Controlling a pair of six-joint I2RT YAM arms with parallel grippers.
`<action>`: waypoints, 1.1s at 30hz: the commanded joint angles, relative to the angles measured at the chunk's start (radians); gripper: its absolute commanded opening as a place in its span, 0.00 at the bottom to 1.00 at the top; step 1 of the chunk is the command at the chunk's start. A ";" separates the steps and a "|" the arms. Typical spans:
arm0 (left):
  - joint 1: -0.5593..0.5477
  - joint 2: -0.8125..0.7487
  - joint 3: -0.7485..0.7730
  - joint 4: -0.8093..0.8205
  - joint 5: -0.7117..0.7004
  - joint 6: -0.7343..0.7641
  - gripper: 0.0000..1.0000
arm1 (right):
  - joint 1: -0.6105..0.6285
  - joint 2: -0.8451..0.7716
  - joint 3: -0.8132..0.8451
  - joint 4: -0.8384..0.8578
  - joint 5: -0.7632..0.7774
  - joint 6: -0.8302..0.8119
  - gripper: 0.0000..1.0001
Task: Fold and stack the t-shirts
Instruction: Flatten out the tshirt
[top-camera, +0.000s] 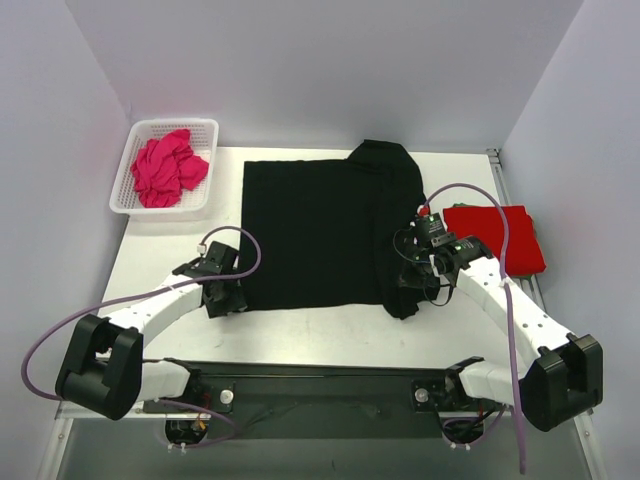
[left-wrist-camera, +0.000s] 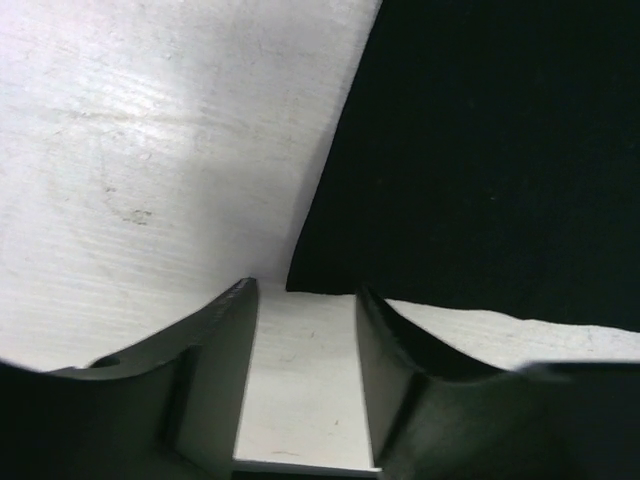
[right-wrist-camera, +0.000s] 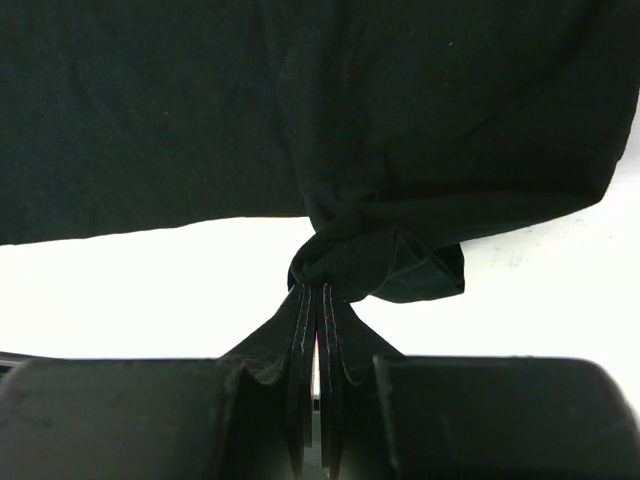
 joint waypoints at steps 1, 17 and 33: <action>-0.005 0.020 -0.019 0.099 0.048 -0.017 0.50 | 0.005 -0.005 0.007 -0.014 0.000 -0.003 0.00; 0.367 -0.249 0.044 0.001 0.077 0.087 0.00 | -0.003 -0.123 0.148 -0.274 0.041 0.009 0.00; 0.509 -0.143 0.099 -0.002 0.189 0.195 0.00 | -0.137 -0.078 0.109 -0.453 0.023 -0.009 0.51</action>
